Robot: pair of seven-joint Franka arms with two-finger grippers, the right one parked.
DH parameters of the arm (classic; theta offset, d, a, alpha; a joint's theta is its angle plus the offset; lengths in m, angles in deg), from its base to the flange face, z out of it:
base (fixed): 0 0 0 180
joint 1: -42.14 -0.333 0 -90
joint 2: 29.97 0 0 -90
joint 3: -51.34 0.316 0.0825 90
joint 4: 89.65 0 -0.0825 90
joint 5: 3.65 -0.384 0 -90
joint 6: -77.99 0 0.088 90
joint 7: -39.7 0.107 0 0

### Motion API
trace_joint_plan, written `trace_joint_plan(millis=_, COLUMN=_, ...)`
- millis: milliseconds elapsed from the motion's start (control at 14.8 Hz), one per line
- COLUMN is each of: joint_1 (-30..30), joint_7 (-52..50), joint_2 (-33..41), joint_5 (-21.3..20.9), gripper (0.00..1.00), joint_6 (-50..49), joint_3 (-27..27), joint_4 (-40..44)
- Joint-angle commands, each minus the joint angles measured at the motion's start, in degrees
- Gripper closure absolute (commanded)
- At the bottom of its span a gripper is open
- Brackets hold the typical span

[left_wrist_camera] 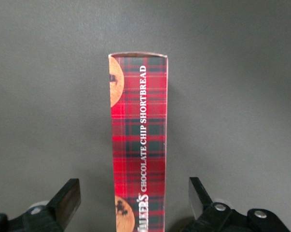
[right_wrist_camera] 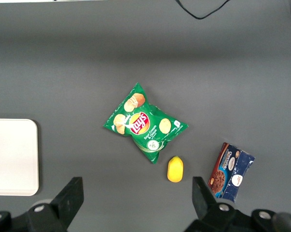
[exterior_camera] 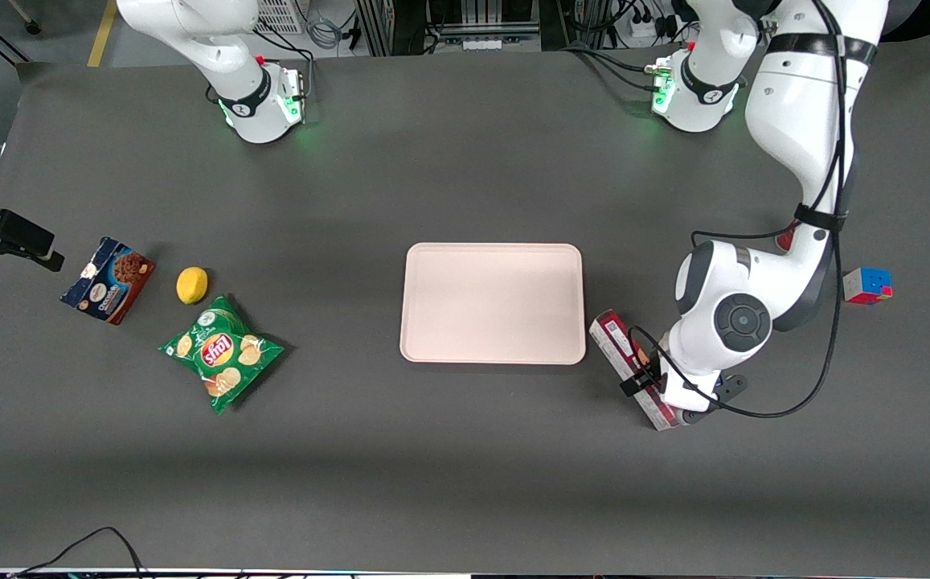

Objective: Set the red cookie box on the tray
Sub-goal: 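Close the left gripper on the shortbread box's end and lift it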

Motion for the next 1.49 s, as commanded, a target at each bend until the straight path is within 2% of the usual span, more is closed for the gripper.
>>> trace_joint_plan(millis=0, joint_1=0.63, joint_7=-1.48, joint_2=-1.69, joint_5=-0.97, gripper=0.0, joint_6=1.87, joint_3=0.33, joint_4=0.38)
trace_joint_plan(millis=406, joint_1=0.64, joint_7=-1.48, joint_2=-3.01, joint_5=-0.88, gripper=0.0, joint_6=3.54, joint_3=-0.64, joint_4=0.38)
trace_joint_plan(millis=474, joint_1=0.64, joint_7=-1.48, joint_2=-3.01, joint_5=-0.88, gripper=0.03, joint_6=3.54, joint_3=-0.64, joint_4=0.38)
trace_joint_plan(millis=542, joint_1=0.64, joint_7=-1.48, joint_2=-3.1, joint_5=-0.97, gripper=0.11, joint_6=3.71, joint_3=-0.64, joint_4=0.38)
trace_joint_plan(millis=677, joint_1=0.72, joint_7=-1.39, joint_2=-3.36, joint_5=-0.97, gripper=0.5, joint_6=4.24, joint_3=-0.82, joint_4=0.29)
trace_joint_plan(millis=745, joint_1=0.72, joint_7=-1.39, joint_2=-3.19, joint_5=-0.97, gripper=0.63, joint_6=4.24, joint_3=-0.82, joint_4=0.29)
trace_joint_plan(millis=812, joint_1=0.72, joint_7=-1.39, joint_2=-3.19, joint_5=-0.97, gripper=0.7, joint_6=4.33, joint_3=-0.82, joint_4=0.29)
trace_joint_plan(millis=880, joint_1=0.81, joint_7=-1.39, joint_2=-3.19, joint_5=-1.06, gripper=0.81, joint_6=4.33, joint_3=-0.82, joint_4=0.29)
trace_joint_plan(millis=948, joint_1=1.16, joint_7=-1.39, joint_2=-3.19, joint_5=-1.06, gripper=0.83, joint_6=4.33, joint_3=-0.82, joint_4=0.29)
trace_joint_plan(millis=1016, joint_1=1.16, joint_7=-1.3, joint_2=-3.19, joint_5=-1.06, gripper=0.92, joint_6=4.33, joint_3=-0.82, joint_4=0.29)
trace_joint_plan(millis=1083, joint_1=1.16, joint_7=-1.3, joint_2=-3.19, joint_5=-1.15, gripper=0.95, joint_6=4.33, joint_3=-0.82, joint_4=0.38)
trace_joint_plan(millis=1286, joint_1=1.08, joint_7=-0.6, joint_2=-2.05, joint_5=-1.32, gripper=0.95, joint_6=3.19, joint_3=-0.82, joint_4=1.51)
trace_joint_plan(millis=1422, joint_1=0.9, joint_7=1.06, joint_2=-0.47, joint_5=-1.93, gripper=1.0, joint_6=0.13, joint_3=-0.82, joint_4=3.09)
